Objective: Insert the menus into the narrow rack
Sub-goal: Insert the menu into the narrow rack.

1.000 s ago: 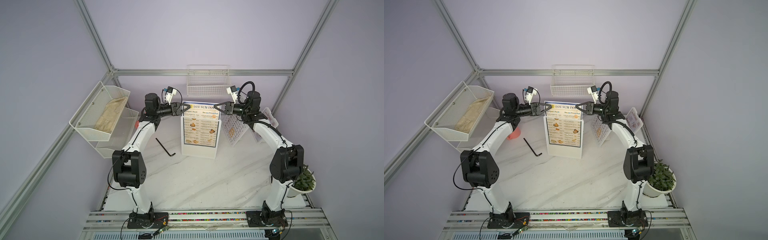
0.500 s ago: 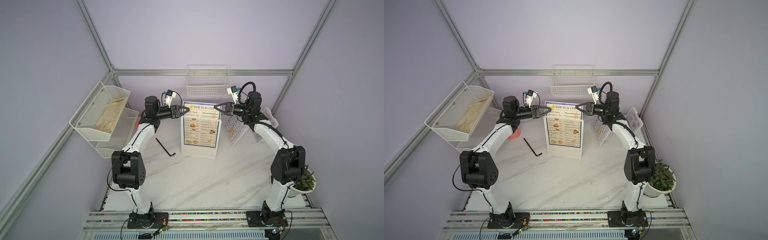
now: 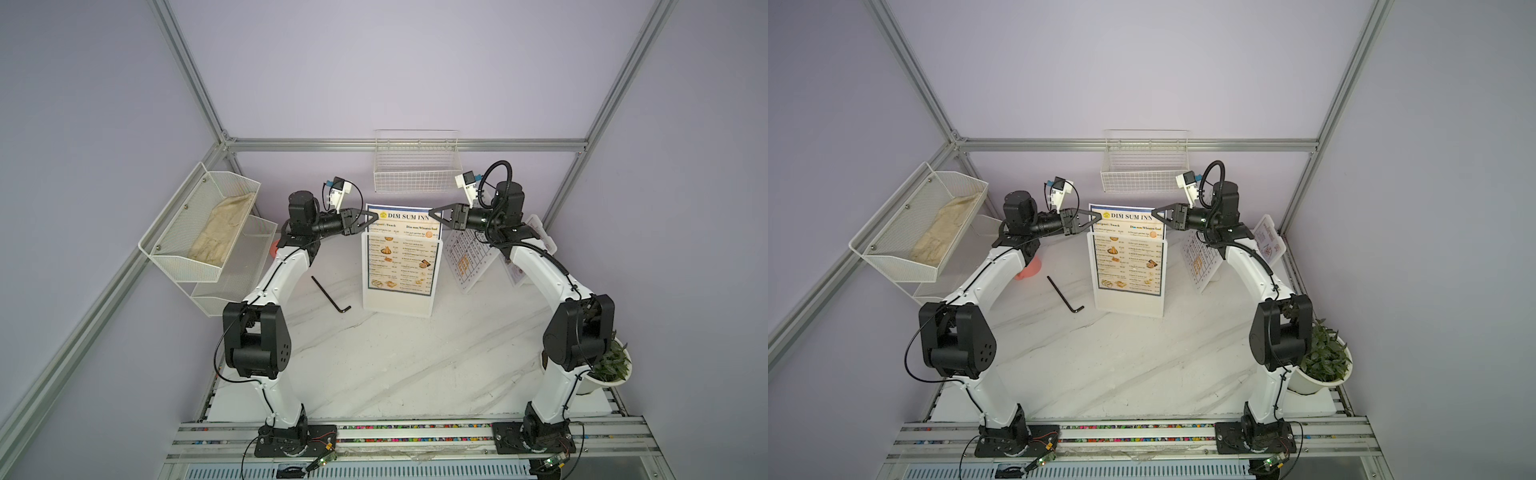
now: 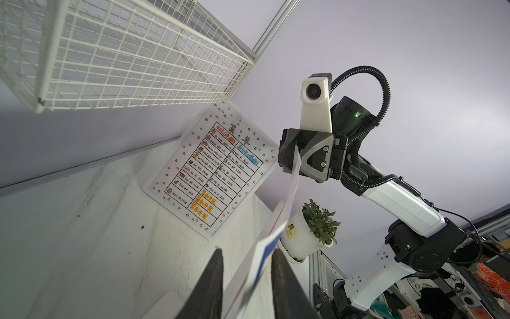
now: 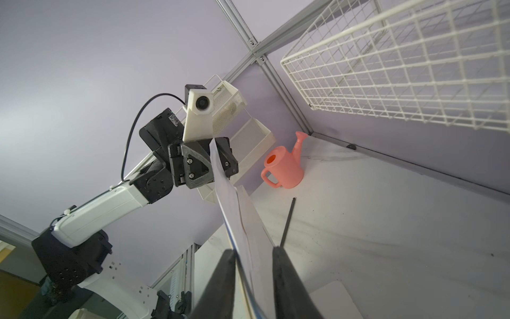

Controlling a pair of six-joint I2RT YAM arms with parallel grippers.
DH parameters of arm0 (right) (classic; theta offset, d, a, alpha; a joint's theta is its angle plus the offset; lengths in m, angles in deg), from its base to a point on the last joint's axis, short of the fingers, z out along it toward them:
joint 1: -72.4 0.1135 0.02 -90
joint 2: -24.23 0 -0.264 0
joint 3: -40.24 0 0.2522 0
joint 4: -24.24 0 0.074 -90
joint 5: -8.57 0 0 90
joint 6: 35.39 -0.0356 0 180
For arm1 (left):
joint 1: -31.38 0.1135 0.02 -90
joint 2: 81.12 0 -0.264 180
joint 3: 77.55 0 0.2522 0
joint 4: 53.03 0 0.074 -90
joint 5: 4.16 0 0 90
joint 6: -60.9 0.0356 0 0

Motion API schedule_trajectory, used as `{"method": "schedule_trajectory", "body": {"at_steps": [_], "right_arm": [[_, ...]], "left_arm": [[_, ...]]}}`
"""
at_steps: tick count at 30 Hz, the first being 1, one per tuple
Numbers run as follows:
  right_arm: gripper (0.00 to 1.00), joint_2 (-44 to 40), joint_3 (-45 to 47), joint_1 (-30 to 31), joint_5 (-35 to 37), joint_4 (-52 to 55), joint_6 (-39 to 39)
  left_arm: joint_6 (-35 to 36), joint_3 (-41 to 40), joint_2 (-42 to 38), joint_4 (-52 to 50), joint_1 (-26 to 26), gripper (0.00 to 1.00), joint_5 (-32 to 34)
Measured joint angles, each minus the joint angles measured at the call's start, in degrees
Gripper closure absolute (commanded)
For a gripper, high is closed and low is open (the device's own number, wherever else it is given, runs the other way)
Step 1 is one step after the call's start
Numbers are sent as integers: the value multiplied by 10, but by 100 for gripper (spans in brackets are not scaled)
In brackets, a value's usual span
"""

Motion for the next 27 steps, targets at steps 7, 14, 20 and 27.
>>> {"method": "schedule_trajectory", "body": {"at_steps": [7,14,20,27], "right_arm": [[56,-7,-22,3,30,39,21],[56,-13,-71,16,115,110,58],[56,-15,-134,49,214,193,94],[56,0,-249,91,310,296,130]], "left_arm": [[-2,0,0,7,0,69,-1],[-5,0,0,9,0,68,-2],[-5,0,0,9,0,68,-2],[-5,0,0,10,0,68,-2]]}}
